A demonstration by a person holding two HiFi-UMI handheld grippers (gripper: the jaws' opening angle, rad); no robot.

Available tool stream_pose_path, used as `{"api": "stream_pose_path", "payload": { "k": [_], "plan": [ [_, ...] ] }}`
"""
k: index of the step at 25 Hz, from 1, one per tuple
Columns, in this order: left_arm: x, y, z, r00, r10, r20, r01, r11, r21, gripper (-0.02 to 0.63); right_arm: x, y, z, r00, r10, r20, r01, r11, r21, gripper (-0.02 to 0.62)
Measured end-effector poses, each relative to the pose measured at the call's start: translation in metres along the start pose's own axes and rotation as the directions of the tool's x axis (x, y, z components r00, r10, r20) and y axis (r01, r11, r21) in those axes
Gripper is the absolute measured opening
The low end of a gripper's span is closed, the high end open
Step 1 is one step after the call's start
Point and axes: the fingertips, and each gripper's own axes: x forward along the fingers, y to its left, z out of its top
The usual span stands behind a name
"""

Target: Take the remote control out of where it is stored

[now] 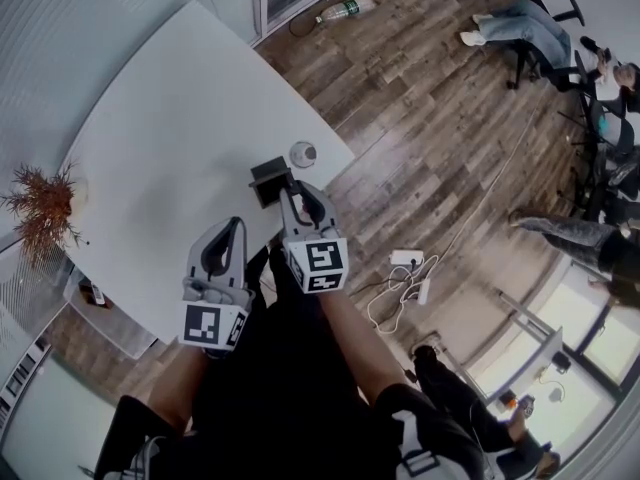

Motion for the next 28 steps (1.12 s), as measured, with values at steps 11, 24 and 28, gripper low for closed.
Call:
{"api": "stream_pose_path", "payload": {
  "k": [11,24,28],
  "plan": [
    [-0.001,0.004,-0.003,1.000,0.017,-0.003,-0.017,1.000,-0.012,0.008,0.000,0.001,0.003,1.000,-0.004,-0.001,0.004,1.000,-0.023,0.083],
    [-0.011,0.002,-0.004,1.000,0.023,0.013,-0.023,1.000,-0.015,0.008,-0.012,0.009,0.017,0.999,0.008,0.040,-0.006,0.999,-0.032,0.080],
    [-0.016,-0.002,-0.003,0.999,0.026,0.023,-0.026,1.000,-0.010,0.008,-0.018,0.007,0.017,0.998,0.008,0.070,-0.005,0.999,-0.053,0.080]
  ]
}}
